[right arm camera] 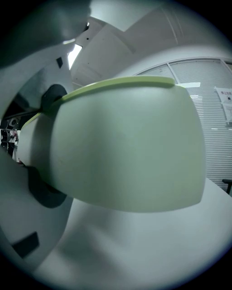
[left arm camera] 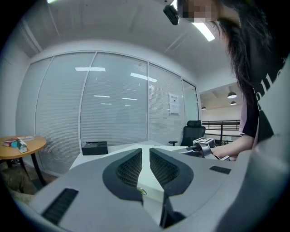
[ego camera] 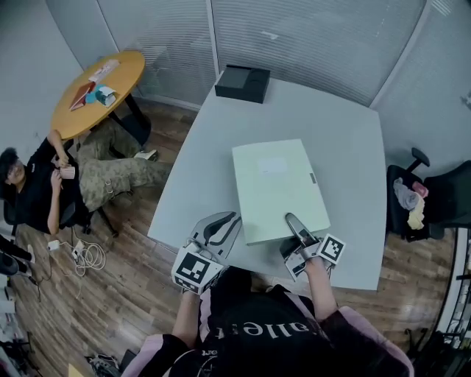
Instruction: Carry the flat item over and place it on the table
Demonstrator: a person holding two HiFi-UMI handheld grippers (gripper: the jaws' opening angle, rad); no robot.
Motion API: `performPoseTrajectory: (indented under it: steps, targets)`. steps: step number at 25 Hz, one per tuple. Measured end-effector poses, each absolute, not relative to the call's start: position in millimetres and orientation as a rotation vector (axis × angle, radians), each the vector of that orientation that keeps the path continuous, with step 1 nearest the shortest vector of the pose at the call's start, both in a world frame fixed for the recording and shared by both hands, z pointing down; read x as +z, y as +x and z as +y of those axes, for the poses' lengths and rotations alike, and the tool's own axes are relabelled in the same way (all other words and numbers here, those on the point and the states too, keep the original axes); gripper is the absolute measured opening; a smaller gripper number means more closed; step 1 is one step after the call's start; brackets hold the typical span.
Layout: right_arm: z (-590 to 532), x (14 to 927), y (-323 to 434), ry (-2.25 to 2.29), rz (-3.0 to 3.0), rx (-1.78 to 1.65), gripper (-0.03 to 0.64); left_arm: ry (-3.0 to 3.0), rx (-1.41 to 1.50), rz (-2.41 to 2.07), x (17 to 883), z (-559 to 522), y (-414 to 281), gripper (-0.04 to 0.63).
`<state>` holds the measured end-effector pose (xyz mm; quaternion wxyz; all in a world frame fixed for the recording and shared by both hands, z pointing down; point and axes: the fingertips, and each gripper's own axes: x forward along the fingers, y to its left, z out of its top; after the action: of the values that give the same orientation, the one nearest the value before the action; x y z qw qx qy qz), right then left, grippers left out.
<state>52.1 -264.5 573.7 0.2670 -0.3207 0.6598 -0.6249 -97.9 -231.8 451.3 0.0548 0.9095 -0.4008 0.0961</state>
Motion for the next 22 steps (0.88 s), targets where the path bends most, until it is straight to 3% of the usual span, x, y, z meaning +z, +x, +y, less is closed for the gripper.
performPoseTrajectory:
  steps: [4, 8, 22]
  targets:
    - [-308.2, 586.5, 32.4, -0.905, 1.723, -1.701, 0.302, 2.798, 0.334, -1.154, 460.7, -254.0, -116.6, 0.052]
    - [-346.0, 599.8, 20.1, -0.966, 1.693, -1.699, 0.302, 2.837, 0.398, -1.087, 477.4, -275.1, -127.9, 0.118]
    - [-408.1, 644.5, -19.1, -1.013, 1.575, -1.823, 0.302, 2.793, 0.617, -0.958, 557.1, -331.4, -135.6, 0.193]
